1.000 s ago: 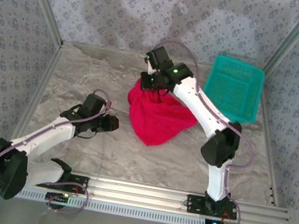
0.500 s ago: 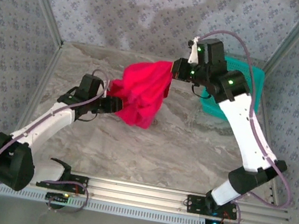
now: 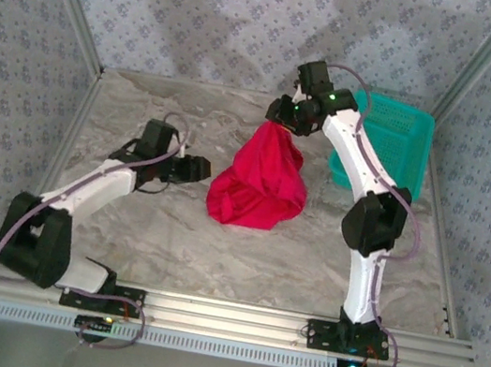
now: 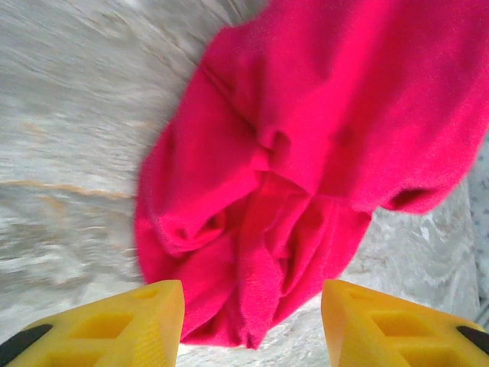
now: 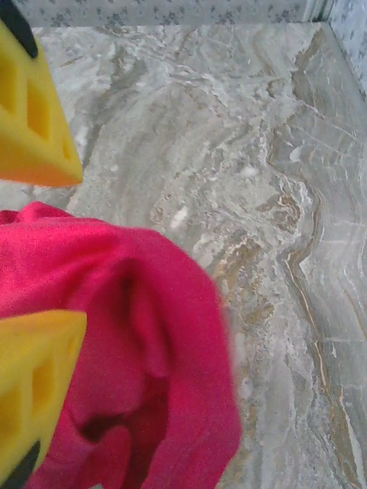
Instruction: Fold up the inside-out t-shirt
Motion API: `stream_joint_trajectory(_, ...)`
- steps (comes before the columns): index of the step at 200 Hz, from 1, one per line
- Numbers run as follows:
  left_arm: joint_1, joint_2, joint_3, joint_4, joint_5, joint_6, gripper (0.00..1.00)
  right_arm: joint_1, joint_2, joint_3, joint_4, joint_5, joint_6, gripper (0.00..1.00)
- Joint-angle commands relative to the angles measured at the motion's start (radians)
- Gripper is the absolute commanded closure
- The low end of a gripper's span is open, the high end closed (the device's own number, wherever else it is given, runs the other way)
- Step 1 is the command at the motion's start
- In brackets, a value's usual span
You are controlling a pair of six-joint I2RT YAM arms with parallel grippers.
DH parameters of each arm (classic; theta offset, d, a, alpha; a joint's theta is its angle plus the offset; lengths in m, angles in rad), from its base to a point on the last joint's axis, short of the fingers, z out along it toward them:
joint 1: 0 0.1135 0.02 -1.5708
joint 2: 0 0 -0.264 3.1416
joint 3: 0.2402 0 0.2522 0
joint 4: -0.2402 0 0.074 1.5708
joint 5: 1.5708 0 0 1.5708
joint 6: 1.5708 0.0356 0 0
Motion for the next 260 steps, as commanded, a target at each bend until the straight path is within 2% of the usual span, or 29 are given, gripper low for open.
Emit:
stream_joint_trajectory(1,-0.097,0.077,0.032,0.042,0.027,0.017,0.49,-0.011,0.010,0.054,-0.160,-0.014,-0.067,0.41)
stream_joint_trajectory(22,-0.150,0.163,0.077,-0.008,-0.023,0.063,0.46,-0.016,-0.109,-0.122,-0.112,0.022,-0.094,0.39)
stream_joint_trajectory(48,-0.164,0.268,0.145,-0.069,-0.069,0.098,0.44,-0.040,-0.262,-0.379,0.000,0.033,-0.098,0.38)
stream_joint_trajectory(76,-0.167,0.376,0.208,-0.090,-0.091,0.102,0.47,-0.057,-0.293,-0.516,0.056,-0.008,-0.124,0.37)
stream_joint_trajectory(88,-0.167,0.407,0.236,-0.108,-0.102,0.103,0.55,-0.057,-0.276,-0.533,0.066,-0.005,-0.137,0.37)
stream_joint_trajectory(114,-0.163,0.397,0.273,-0.153,-0.131,0.104,0.80,-0.061,-0.209,-0.536,0.080,0.024,-0.159,0.38)
stream_joint_trajectory(124,-0.157,0.377,0.288,-0.181,-0.143,0.110,0.91,-0.065,-0.175,-0.524,0.093,0.025,-0.160,0.43)
stream_joint_trajectory(134,-0.145,0.353,0.312,-0.221,-0.156,0.118,1.00,-0.069,-0.135,-0.498,0.101,0.017,-0.160,0.58)
stream_joint_trajectory(141,-0.132,0.332,0.333,-0.257,-0.160,0.128,1.00,-0.071,-0.114,-0.474,0.096,0.011,-0.167,0.74)
stream_joint_trajectory(150,-0.108,0.301,0.365,-0.308,-0.158,0.144,1.00,-0.072,-0.101,-0.442,0.072,0.012,-0.174,1.00)
stream_joint_trajectory(166,-0.044,0.234,0.443,-0.423,-0.156,0.180,1.00,-0.085,-0.136,-0.401,0.008,0.058,-0.201,1.00)
stream_joint_trajectory(192,0.113,0.094,0.542,-0.566,-0.161,0.215,1.00,-0.166,-0.314,-0.433,-0.042,0.133,-0.199,1.00)
stream_joint_trajectory(224,0.283,-0.053,0.574,-0.589,-0.154,0.198,1.00,-0.253,-0.524,-0.468,-0.048,0.134,-0.165,1.00)
stream_joint_trajectory(260,0.367,-0.105,0.610,-0.613,-0.147,0.195,1.00,-0.262,-0.610,-0.419,-0.088,0.131,-0.138,1.00)
